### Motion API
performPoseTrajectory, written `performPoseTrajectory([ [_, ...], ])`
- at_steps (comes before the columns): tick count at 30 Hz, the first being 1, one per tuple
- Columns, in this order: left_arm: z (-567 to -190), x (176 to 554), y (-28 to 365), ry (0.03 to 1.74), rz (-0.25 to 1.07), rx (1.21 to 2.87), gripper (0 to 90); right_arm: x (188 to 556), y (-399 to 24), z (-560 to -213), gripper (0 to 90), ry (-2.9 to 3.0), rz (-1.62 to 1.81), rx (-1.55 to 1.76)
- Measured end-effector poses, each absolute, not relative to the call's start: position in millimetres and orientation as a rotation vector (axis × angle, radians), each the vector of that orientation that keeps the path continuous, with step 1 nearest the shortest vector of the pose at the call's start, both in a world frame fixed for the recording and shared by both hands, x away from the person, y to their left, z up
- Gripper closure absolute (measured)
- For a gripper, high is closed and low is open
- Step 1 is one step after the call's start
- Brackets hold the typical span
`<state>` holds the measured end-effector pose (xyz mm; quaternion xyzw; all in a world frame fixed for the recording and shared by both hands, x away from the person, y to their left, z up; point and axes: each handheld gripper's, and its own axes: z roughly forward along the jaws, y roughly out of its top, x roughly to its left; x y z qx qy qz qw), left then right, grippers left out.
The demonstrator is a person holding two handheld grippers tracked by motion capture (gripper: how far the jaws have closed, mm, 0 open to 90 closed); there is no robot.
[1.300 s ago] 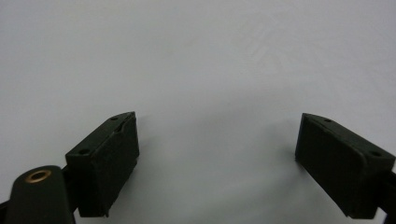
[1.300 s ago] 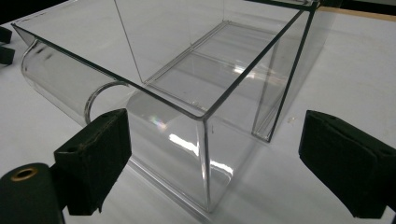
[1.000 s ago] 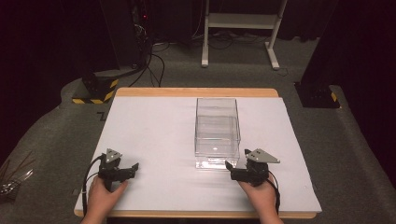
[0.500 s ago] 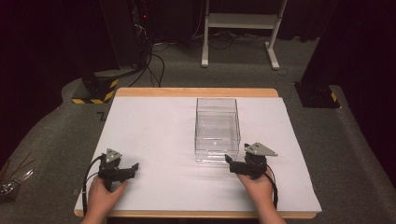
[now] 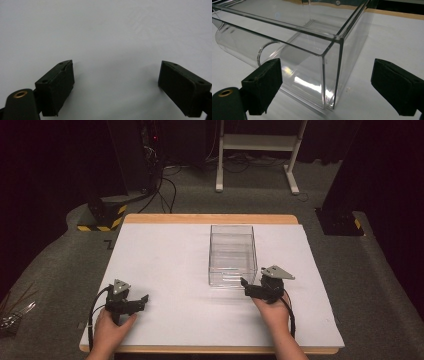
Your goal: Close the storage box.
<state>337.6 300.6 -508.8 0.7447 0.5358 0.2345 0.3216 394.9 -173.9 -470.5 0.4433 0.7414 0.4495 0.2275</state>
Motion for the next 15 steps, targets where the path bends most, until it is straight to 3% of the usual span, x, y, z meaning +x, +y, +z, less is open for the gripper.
performPoseTrajectory([
  [15, -508.8, 337.6, 300.6, 1.407, 0.616, 1.956, 13.4, 414.1, -173.5, -470.7, 10.5, 2.023, 1.236, 1.260],
])
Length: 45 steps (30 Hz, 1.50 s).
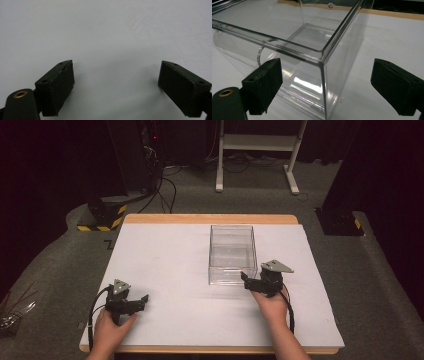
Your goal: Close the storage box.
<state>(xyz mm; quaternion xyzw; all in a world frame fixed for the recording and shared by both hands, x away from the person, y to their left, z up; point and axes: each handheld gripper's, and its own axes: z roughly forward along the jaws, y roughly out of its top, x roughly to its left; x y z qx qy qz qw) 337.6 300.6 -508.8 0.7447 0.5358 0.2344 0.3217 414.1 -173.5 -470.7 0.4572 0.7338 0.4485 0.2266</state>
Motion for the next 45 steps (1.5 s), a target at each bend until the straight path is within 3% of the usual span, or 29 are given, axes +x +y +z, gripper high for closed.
performPoseTrajectory([
  [23, -508.8, 337.7, 300.7, 1.405, 0.618, 1.957, 13.4, 418.4, -169.8, -473.3, 12.8, 2.028, 1.216, 1.278],
  [45, -509.0, 337.6, 300.4, 1.407, 0.620, 1.952, 13.4, 381.4, -179.7, -463.6, 12.9, 2.016, 1.289, 1.218],
])
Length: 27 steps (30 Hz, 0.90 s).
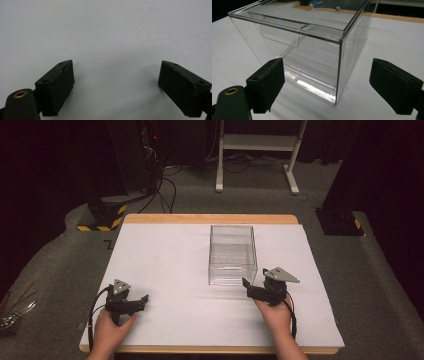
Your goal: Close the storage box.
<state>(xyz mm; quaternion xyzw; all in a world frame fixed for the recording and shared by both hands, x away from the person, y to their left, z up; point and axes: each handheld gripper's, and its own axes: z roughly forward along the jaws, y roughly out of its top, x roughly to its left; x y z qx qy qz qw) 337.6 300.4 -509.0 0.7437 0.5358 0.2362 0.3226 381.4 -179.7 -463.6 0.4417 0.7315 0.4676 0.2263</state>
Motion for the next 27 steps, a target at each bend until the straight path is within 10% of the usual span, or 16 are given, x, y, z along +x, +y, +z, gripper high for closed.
performPoseTrajectory([
  [27, -509.1, 337.5, 300.0, 1.408, 0.620, 1.949, 13.4, 327.2, -245.6, -481.6, 13.1, 2.048, 1.110, 1.289],
])
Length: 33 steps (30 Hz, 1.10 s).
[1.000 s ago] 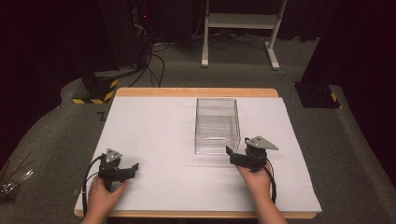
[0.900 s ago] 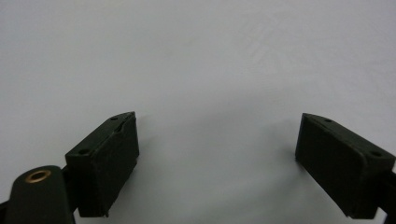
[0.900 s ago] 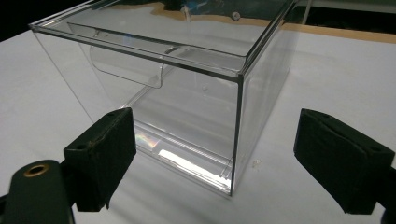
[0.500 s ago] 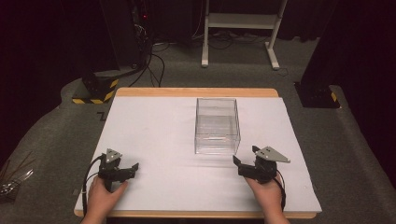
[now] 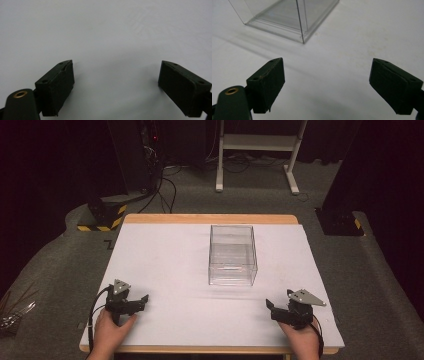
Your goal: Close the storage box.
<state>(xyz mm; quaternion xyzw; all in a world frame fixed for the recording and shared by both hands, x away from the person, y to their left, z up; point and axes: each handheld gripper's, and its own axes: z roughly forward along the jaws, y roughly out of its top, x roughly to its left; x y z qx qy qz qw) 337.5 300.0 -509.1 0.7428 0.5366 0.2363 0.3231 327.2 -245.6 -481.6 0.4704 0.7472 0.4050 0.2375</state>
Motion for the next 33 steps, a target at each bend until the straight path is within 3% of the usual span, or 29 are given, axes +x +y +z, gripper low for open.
performPoseTrajectory([
  [14, -509.2, 337.5, 300.0, 1.408, 0.620, 1.950, 13.4, 345.2, -237.1, -503.3, 15.4, 2.185, 0.883, 1.339],
  [33, -509.1, 337.5, 300.3, 1.405, 0.625, 1.954, 13.4, 345.3, -238.1, -503.6, 15.7, 2.187, 0.895, 1.338],
])
